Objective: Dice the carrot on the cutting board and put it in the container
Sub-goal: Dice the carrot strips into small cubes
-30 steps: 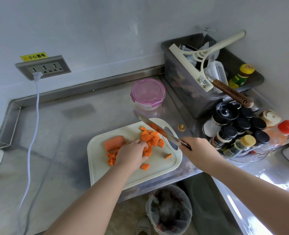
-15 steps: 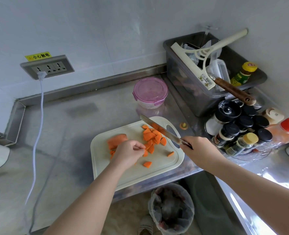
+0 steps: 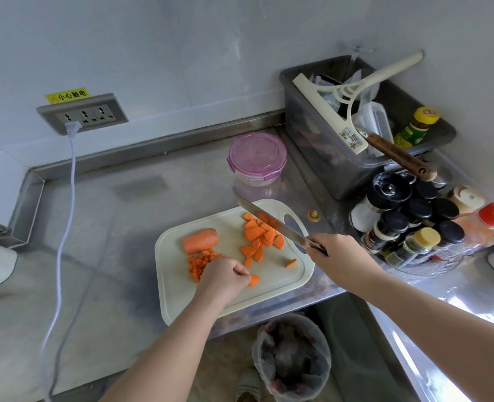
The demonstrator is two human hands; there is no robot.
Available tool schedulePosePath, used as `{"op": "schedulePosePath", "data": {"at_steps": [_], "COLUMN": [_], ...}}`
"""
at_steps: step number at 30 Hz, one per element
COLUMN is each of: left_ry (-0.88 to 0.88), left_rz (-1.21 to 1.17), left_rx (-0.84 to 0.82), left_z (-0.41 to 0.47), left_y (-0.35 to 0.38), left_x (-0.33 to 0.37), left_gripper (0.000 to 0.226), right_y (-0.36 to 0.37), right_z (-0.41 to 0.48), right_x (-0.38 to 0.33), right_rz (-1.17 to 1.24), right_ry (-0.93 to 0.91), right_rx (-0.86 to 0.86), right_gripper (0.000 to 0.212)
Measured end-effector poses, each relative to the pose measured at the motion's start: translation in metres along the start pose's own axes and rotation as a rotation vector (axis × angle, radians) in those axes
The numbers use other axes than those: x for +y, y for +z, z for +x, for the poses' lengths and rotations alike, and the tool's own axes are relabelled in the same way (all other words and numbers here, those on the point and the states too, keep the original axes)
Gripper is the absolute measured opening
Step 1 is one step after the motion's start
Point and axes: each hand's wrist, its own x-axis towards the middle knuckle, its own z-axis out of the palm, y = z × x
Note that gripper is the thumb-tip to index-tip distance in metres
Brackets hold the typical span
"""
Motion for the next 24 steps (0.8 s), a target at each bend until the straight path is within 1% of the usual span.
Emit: {"op": "schedulePosePath", "data": {"at_steps": [4, 5, 8, 11, 14, 16, 18, 19, 21, 24], "left_ry": [-0.008, -0.007, 0.014, 0.031, 0.018, 0.0, -0.001, 0.005, 0.017, 0.057], "left_rz": [0.083, 0.101, 0.117, 0.158, 0.325, 0.432, 0.469, 0.471, 0.426, 0.205], "left_rx": [0.031, 0.041, 0.108, 0.183, 0.174, 0.161, 0.146, 0.138, 0.122, 0.072], "left_z": [0.001, 0.001, 0.005, 0.011, 0.018, 0.023, 0.027, 0.027, 0.026, 0.026], "left_y": [0.002, 0.002, 0.001, 0.002, 0.004, 0.006, 0.007, 0.007, 0.004, -0.007], "left_x": [0.0, 0.0, 0.002, 0.008, 0.017, 0.02, 0.022, 0.023, 0.025, 0.02], "left_gripper": [0.008, 0.009, 0.01, 0.014, 0.024, 0.028, 0.027, 0.025, 0.021, 0.008], "right_y": [0.0, 0.0, -0.002, -0.003, -0.004, -0.004, -0.004, -0.004, -0.003, -0.001], "right_z": [0.0, -0.001, 0.0, 0.0, 0.0, 0.001, 0.001, 0.0, 0.0, 0.0], "right_x": [0.001, 0.001, 0.0, -0.001, -0.001, 0.0, 0.001, 0.002, 0.003, 0.007], "right_rz": [0.016, 0.013, 0.006, -0.018, -0.02, -0.011, 0.005, 0.009, 0.01, 0.007], "right_ry": [-0.001, -0.005, -0.009, 0.0, 0.004, -0.002, -0.012, -0.015, -0.012, -0.009], "right_rx": [-0.005, -0.007, -0.006, -0.011, -0.013, -0.012, -0.002, 0.004, 0.01, 0.018], "right_gripper": [0.018, 0.017, 0.022, 0.036, 0.039, 0.031, 0.016, 0.013, 0.018, 0.023]}}
